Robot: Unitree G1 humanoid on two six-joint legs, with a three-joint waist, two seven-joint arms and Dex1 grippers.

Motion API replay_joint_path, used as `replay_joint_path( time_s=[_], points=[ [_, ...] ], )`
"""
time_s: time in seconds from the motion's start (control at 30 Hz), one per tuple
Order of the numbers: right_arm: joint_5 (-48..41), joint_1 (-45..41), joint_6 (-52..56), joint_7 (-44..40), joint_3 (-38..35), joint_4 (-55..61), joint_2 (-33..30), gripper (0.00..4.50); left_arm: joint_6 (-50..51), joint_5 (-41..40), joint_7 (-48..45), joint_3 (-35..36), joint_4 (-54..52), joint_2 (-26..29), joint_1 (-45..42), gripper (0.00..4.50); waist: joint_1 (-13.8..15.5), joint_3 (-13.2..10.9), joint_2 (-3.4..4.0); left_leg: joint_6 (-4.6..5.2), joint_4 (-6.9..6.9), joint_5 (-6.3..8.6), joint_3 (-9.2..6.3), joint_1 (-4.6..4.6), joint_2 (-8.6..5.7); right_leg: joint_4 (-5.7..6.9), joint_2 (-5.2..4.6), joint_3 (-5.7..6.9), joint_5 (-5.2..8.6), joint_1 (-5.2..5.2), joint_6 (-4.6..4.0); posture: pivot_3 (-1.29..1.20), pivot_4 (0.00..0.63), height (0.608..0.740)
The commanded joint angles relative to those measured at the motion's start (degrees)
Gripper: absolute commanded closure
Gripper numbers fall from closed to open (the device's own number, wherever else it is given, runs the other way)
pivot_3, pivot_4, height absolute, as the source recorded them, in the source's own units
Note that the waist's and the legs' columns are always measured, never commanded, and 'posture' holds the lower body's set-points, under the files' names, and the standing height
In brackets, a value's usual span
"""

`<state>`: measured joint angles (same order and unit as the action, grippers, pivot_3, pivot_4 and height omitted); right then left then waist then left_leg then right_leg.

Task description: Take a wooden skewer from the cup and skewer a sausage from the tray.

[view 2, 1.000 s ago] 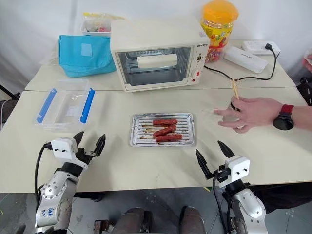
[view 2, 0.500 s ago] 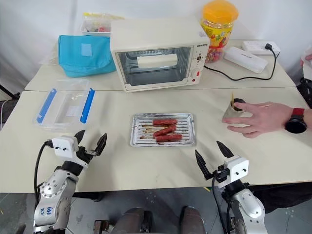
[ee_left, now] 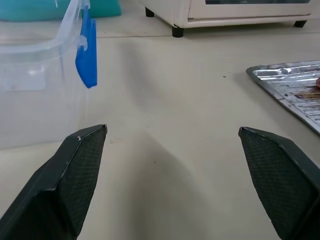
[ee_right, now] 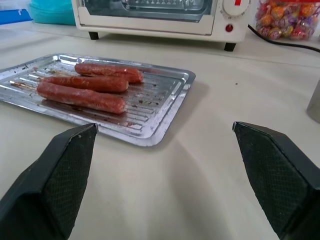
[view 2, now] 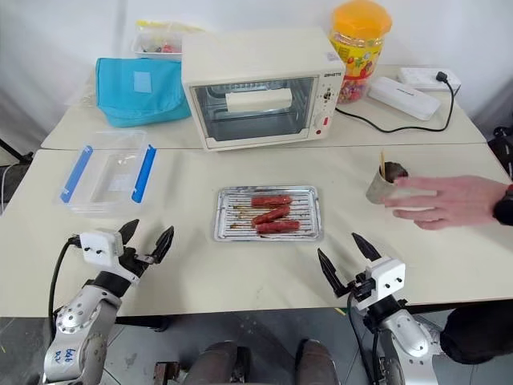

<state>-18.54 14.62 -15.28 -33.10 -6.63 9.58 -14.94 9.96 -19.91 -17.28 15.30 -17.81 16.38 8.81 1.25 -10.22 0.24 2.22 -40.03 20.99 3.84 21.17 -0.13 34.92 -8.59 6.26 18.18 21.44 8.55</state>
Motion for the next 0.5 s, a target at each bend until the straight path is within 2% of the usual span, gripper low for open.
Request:
replay_joint_path(
  time_s=[0.03, 0.3, 0.5],
  points=[
    [-2.3, -0.2, -1.7, -2.1, -0.8, 0.6, -0.8, 0.00, -0.4, -1.7, -2.5, 1.0, -2.9, 1.4, 0.9, 0.02, 0.0, 0.0, 0.00, 0.00, 0.00, 0.00, 0.00, 0.00, 0.00, 0.00, 0.00, 0.00, 0.00, 0.00, 0.00, 0.00, 0.150, 0.740],
    [-5.0, -2.7, -1.6, -9.4, -0.4, -0.1, -5.2, 0.00, -3.2, -2.0, -10.2, 0.4, -2.8, 5.8, 2.7, 0.02, -0.1, 0.0, 0.00, 0.00, 0.00, 0.00, 0.01, -0.01, 0.00, 0.00, 0.01, 0.00, 0.00, 0.00, 0.00, 0.00, 0.150, 0.740],
    [-6.6, -4.8, -0.9, -15.6, 1.2, -1.7, -7.1, 0.00, -5.3, -3.4, -16.4, 2.5, -3.7, 9.8, 6.6, 0.02, -0.2, 0.0, 0.00, 0.00, 0.00, 0.00, 0.01, -0.01, 0.02, -0.02, 0.01, 0.01, 0.01, 0.00, -0.01, 0.00, 0.150, 0.740]
  ],
)
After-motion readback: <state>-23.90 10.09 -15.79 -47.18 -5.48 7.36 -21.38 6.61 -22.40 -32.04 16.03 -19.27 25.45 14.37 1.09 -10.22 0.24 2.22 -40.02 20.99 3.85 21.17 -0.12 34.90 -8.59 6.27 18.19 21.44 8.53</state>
